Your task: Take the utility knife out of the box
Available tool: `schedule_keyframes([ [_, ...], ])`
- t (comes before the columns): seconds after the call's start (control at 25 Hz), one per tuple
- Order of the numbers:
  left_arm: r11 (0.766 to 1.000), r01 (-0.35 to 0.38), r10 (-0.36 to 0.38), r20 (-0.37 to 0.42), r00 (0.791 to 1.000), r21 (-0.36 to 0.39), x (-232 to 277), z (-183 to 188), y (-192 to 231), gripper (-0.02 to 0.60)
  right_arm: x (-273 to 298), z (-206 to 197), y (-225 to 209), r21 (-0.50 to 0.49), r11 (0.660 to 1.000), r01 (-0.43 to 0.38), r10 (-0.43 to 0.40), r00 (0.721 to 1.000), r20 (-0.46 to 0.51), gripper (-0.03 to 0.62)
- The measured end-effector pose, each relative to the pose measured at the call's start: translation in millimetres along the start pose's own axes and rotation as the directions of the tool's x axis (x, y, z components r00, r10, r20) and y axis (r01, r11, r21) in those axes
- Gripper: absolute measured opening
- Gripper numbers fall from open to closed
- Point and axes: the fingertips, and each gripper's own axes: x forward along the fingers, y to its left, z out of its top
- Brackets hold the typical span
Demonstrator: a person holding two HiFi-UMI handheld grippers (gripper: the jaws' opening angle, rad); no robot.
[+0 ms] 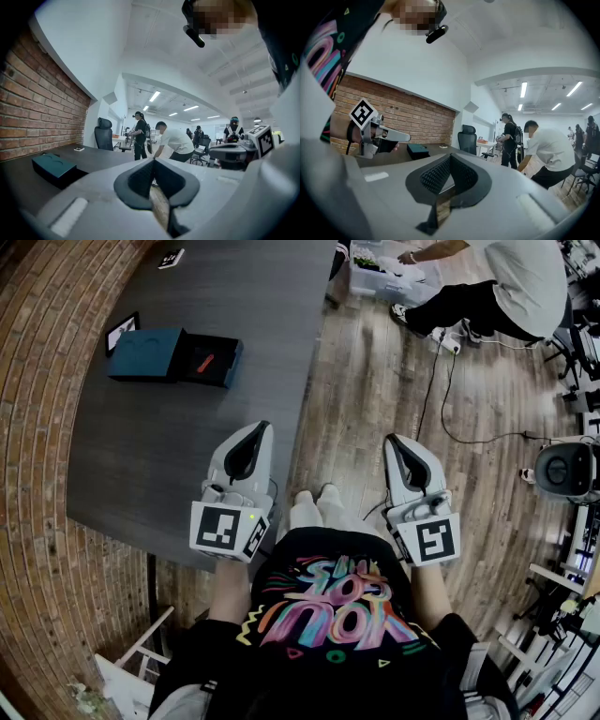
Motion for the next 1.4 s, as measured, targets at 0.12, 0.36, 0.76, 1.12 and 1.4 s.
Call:
schedule_keyframes([
  [0.12,1.000,-0.005,0.005,0.001,1.000,0.000,2,0,3,0.000,1,-3,-3,0.000,1.000,0.010,-0.010,1.000,-0.002,-0.003],
  [0.36,1.000,-0.017,0.017,0.010,1.000,0.009,6,3,10,0.001,6,-6,-5,-0.024,1.000,0.005,-0.005,1.000,0.000,-0.002],
  [0.76,0.997,-0.050,0.048,0.043,0.998,0.053,25,19,19,0.000,26,-5,-21,-0.038,0.999,-0.033,0.035,0.999,0.036,-0.002],
  [1.12,0.992,-0.096,0.094,0.031,0.995,0.081,39,25,39,0.000,55,-4,-33,-0.023,0.997,-0.072,0.074,0.995,0.064,-0.002],
  [1.4,0.985,-0.145,0.145,0.005,0.989,0.093,56,21,67,0.000,96,-17,-38,-0.014,0.991,-0.134,0.134,0.991,0.026,-0.002],
])
